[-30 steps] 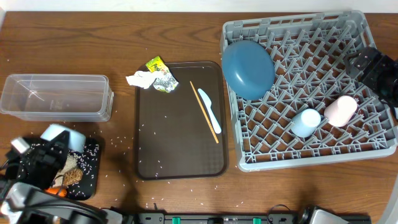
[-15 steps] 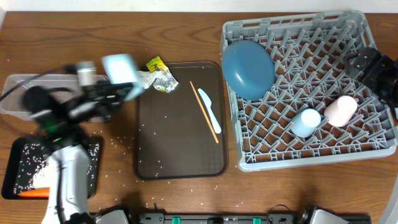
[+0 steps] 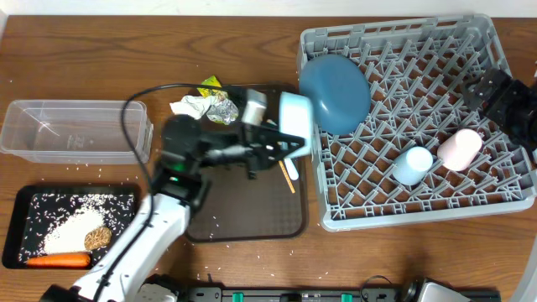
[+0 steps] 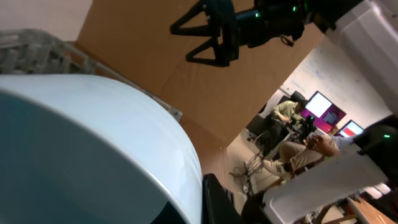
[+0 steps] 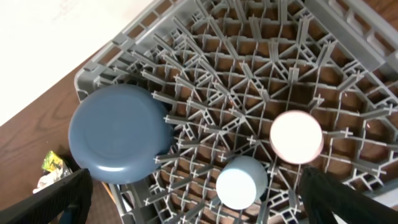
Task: Sort waste into correct bins and load items into the dishwasher rack
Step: 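Carry the light-blue bowl right over the brown tray toward the rack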
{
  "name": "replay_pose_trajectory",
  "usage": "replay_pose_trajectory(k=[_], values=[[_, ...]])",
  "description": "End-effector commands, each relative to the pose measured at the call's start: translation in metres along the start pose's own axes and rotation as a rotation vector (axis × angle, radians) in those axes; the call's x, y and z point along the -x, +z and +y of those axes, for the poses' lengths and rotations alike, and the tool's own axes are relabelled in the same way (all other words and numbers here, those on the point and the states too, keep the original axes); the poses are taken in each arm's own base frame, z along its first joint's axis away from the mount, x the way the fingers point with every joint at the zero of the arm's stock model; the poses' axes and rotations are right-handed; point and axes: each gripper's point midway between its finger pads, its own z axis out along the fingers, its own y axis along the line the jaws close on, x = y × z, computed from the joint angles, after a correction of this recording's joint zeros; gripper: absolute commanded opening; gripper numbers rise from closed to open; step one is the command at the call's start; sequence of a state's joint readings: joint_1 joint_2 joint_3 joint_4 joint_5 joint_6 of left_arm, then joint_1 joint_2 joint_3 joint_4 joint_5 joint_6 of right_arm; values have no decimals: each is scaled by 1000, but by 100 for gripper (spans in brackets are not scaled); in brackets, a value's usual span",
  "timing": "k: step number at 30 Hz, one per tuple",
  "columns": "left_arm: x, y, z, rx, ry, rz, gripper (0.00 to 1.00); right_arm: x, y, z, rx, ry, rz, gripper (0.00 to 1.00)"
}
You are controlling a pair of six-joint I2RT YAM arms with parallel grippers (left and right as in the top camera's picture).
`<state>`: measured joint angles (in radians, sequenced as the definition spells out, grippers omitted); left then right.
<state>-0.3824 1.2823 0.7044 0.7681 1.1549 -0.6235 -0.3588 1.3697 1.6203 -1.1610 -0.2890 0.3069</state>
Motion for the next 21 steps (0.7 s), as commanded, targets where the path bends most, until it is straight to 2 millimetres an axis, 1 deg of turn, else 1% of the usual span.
replay_pose_trajectory(k=[1,3,4,6,8,9,11,13,14,15,18,21], values=[[-2,25,20,100,29,-61,6,-1,-2,-1,2,16,4,99],[-11,41,24,96,25,-59,6,-2,-2,-1,1,17,6,99],[-13,49,22,71,42,-65,6,-2,-2,-1,1,17,7,99],[-13,62,17,18,63,-100,6,-2,-2,-1,1,17,7,99],[-14,74,17,-9,62,-146,6,-2,-2,-1,1,17,7,99],[-17,80,19,-15,55,-158,6,-2,-2,-1,0,17,7,99],[-29,90,33,7,-6,-171,6,-3,-2,-1,-1,14,11,99],[-43,98,49,33,-87,-164,6,-5,-2,-2,-3,13,17,99],[-48,101,53,29,-105,-163,6,-6,-2,-2,-4,11,22,99],[-51,105,55,13,-107,-168,6,-7,-2,-3,-7,11,28,99],[-53,112,53,-31,-69,-194,6,-9,-2,-5,-16,-3,36,99],[-59,119,58,-35,-78,-183,6,-12,-2,-6,-23,-16,46,99]])
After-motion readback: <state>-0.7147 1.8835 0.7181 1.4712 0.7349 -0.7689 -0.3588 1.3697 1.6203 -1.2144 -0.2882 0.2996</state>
